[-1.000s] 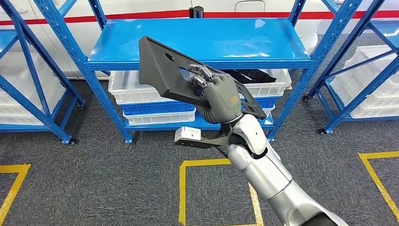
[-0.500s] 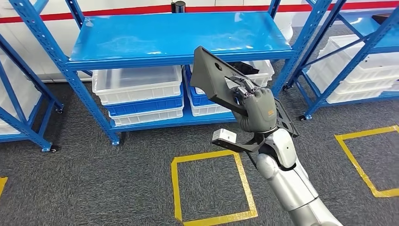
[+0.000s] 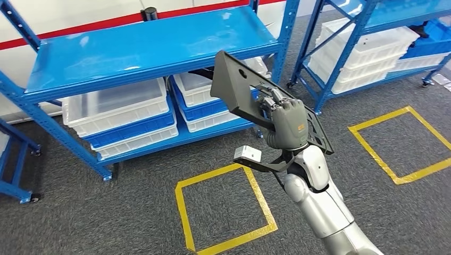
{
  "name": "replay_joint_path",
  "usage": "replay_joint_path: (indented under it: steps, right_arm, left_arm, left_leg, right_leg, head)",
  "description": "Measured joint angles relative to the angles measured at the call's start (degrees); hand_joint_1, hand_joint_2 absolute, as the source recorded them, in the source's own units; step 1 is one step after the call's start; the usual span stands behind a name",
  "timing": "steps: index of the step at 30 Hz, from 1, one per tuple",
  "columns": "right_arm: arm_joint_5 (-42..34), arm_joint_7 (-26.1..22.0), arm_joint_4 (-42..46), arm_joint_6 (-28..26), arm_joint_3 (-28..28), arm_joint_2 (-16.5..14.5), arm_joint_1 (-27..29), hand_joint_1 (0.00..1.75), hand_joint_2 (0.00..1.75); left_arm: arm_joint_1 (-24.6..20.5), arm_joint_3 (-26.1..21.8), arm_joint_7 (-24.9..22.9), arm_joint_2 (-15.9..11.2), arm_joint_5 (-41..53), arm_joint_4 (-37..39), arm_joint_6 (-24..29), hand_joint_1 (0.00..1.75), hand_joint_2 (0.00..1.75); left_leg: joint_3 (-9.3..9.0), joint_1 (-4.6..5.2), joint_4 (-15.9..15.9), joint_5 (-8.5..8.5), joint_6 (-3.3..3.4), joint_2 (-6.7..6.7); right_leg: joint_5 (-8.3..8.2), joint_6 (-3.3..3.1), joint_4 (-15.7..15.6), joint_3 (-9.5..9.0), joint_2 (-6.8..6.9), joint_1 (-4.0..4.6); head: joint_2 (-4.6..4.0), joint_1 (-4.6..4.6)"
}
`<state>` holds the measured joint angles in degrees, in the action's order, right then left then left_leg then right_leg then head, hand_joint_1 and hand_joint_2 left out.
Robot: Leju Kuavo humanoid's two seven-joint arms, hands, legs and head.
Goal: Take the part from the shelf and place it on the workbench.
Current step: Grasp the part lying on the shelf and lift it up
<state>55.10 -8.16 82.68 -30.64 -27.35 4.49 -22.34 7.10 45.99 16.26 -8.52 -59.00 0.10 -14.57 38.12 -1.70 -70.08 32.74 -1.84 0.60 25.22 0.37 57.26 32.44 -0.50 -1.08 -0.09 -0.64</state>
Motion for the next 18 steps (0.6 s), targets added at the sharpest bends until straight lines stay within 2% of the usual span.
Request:
replay_joint_path:
  steps: [1,2,3,4,6,8,9,10,11,12,13,15,16,17,18]
  right_arm:
    - [0.01,0.0,0.0,-0.01,-0.04,-0.06,0.11,1.75,1.75]
    - [0.01,0.05,0.0,-0.01,-0.09,-0.09,0.23,1.75,1.75]
    - [0.02,0.12,0.0,-0.04,-0.11,-0.1,0.33,1.75,1.75]
    - [0.03,0.19,0.0,-0.11,-0.12,-0.1,0.39,1.75,1.75]
    - [0.11,0.32,0.01,-0.41,-0.09,-0.09,0.45,1.75,1.75]
    - [0.34,0.58,0.02,-0.7,0.03,-0.06,0.56,1.75,1.75]
    - [0.5,0.81,0.03,-0.77,0.13,-0.01,0.66,1.75,1.75]
    - [0.66,1.05,0.04,-0.75,0.27,0.09,0.76,1.75,1.75]
    - [0.8,1.3,0.05,-0.73,0.45,0.22,0.86,1.75,1.75]
    - [0.91,1.49,0.07,-0.71,0.68,0.36,0.84,1.75,1.75]
    - [0.98,1.62,0.08,-0.7,0.89,0.47,0.73,1.75,1.75]
    - [1.07,1.91,0.11,-0.65,1.13,0.56,0.52,1.75,1.75]
    - [1.08,2.06,0.11,-0.6,1.18,0.61,0.54,1.75,1.75]
    - [1.08,2.19,0.11,-0.53,1.24,0.71,0.66,1.75,1.75]
    - [1.08,2.29,0.11,-0.46,1.32,0.83,0.78,1.75,1.75]
  left_arm:
    - [0.06,0.04,-0.02,-0.03,0.02,0.01,0.11,0.0,0.0]
    - [0.1,0.08,-0.03,-0.07,0.05,0.01,0.28,0.0,0.0]
    - [0.13,0.11,-0.04,-0.12,0.11,0.01,0.51,0.0,0.0]
    - [0.15,0.13,-0.01,-0.2,0.18,0.01,0.74,0.0,0.0]
    - [0.28,0.15,0.18,-0.43,0.41,0.01,0.93,0.0,0.0]
    - [0.47,0.19,0.43,-0.78,0.89,0.03,0.78,0.0,0.0]
    - [0.54,0.23,0.47,-1.03,1.14,0.04,0.58,0.0,0.0]
    - [0.58,0.28,0.45,-1.31,1.31,0.05,0.33,0.0,0.0]
    - [0.6,0.33,0.4,-1.57,1.41,0.05,0.03,0.0,0.0]
    - [0.63,0.36,0.4,-1.87,1.46,0.05,-0.22,0.0,0.0]
    - [0.7,0.39,0.44,-2.13,1.58,0.05,-0.4,0.0,0.0]
    - [0.9,0.43,0.5,-2.56,1.86,0.07,-0.48,0.0,0.0]
    - [0.99,0.44,0.42,-2.68,1.97,0.07,-0.43,0.0,0.0]
    - [1.04,0.44,0.29,-2.75,2.01,0.07,-0.38,0.0,0.0]
    - [1.06,0.44,0.17,-2.8,2.05,0.07,-0.33,0.0,0.0]
  left_leg:
    - [1.54,0.06,-3.31,1.29,-0.03,-0.58]
    - [2.38,0.08,-4.96,1.51,-0.01,-0.8]
    - [2.22,0.08,-4.49,0.57,0.06,-0.9]
    - [0.97,0.04,-1.8,-1.32,0.17,-1.1]
    - [-2.57,-0.22,5.75,-4.98,0.37,-3.25]
    - [-4.28,-0.29,9.71,-5.98,0.54,-5.06]
    - [-4.35,-0.15,10.02,-5.76,0.69,-4.95]
    - [-4.3,-0.06,10.12,-5.84,0.95,-4.25]
    - [-4.34,-0.05,10.34,-5.97,1.29,-3.5]
    - [-4.43,-0.15,10.58,-6.12,1.69,-2.78]
    - [-4.51,-0.29,10.83,-6.26,2.03,-2.02]
    - [-4.56,-0.31,10.99,-6.32,2.41,-0.57]
    - [-4.54,-0.29,10.99,-6.3,2.43,0.2]
    - [-4.54,-0.28,10.99,-6.27,2.43,0.96]
    - [-4.55,-0.3,10.99,-6.23,2.41,1.69]
  right_leg:
    - [0.01,-0.02,0.02,0.02,-0.77,0.13]
    - [0.01,-0.02,0.06,0.03,-1.53,0.26]
    - [0.01,-0.02,0.13,0.01,-2.35,0.35]
    - [0.03,-0.01,0.25,-0.02,-3.14,0.37]
    - [0.18,0.15,0.76,0.24,-4.63,0.5]
    - [0.2,0.55,1.24,1.01,-6.0,0.53]
    - [0.08,0.84,1.3,1.41,-6.67,0.47]
    - [-0.09,1.16,1.2,1.73,-7.39,0.33]
    - [-0.08,1.44,1.32,2.07,-7.41,0.27]
    - [0.28,1.6,2.09,2.69,-6.49,0.35]
    - [1.15,1.65,3.98,3.82,-4.92,0.48]
    - [3.96,1.54,11.05,7.56,-1.34,0.46]
    - [5.16,1.63,14.85,9.55,-0.51,0.33]
    - [5.7,1.88,17.24,10.84,-0.14,0.18]
    - [5.33,2.34,17.27,10.94,0.09,0.03]
  head:
    - [0.0,-0.09]
    - [0.0,-0.11]
    - [0.0,-0.1]
    - [0.0,-0.1]
    - [0.0,-0.13]
    - [0.0,-0.07]
    - [0.0,-0.07]
    - [0.0,-0.04]
    - [0.0,-0.06]
    - [0.0,0.11]
    - [0.0,0.35]
    - [0.0,0.78]
    - [0.0,0.83]
    - [0.0,0.83]
    - [0.0,0.85]
